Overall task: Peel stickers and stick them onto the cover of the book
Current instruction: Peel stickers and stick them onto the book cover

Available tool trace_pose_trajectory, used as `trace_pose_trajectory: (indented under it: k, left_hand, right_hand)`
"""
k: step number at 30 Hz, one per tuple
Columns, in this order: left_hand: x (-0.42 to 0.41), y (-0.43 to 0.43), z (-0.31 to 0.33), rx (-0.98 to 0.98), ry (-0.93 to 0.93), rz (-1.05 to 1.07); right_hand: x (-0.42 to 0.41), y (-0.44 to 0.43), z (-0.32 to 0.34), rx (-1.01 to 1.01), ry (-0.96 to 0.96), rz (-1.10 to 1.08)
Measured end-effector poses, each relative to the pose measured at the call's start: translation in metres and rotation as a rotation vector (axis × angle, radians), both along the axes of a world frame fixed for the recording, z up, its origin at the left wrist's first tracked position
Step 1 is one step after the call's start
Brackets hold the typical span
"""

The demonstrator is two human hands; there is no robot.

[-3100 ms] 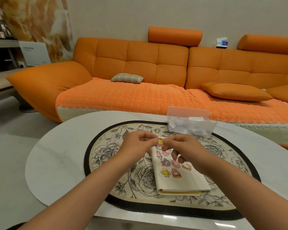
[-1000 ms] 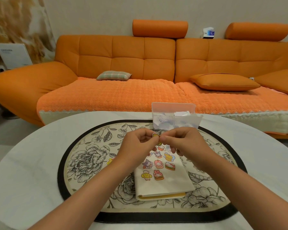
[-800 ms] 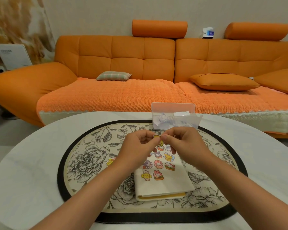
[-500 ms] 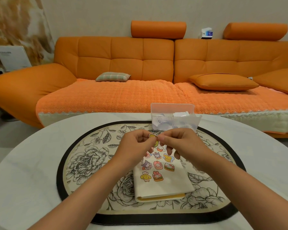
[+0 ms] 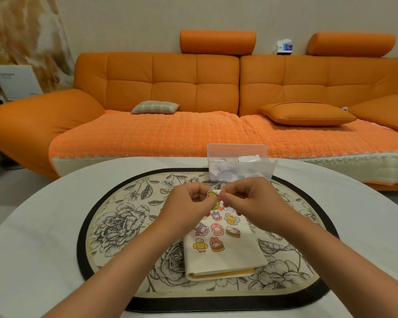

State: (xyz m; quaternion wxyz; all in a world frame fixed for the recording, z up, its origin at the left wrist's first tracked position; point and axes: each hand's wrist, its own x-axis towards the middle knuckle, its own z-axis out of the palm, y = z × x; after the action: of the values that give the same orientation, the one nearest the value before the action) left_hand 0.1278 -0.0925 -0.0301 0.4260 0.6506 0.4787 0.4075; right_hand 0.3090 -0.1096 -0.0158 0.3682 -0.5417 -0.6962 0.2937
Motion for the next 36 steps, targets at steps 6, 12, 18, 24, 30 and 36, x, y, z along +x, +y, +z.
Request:
trace_pose_trajectory:
  k: [6,12,18,24,30,36]
  left_hand:
    - [0.002,0.001,-0.003,0.011,0.006,0.028]
    - [0.004,0.0,-0.005,0.026,-0.006,0.045]
    - [0.007,-0.002,-0.005,0.037,-0.014,0.064]
    - [0.005,-0.004,-0.009,0.184,0.046,0.207]
    - [0.007,-0.008,-0.01,0.319,0.135,0.226]
    - [0.01,-0.012,-0.007,0.116,0.015,0.171]
  right_hand:
    - [-0.001,0.0,-0.005,0.063,-0.063,0.004]
    - [-0.006,0.001,-0.013,0.123,-0.074,-0.016]
    - [-0.009,0.001,-0.016,0.244,-0.224,-0.071]
    - [-0.011,0.002,-0.016,0.105,0.004,-0.093]
    - [-0.013,0.002,-0.019,0.126,0.0,-0.175]
    - [-0.013,0.0,-0.018,0.203,-0.162,-0.215]
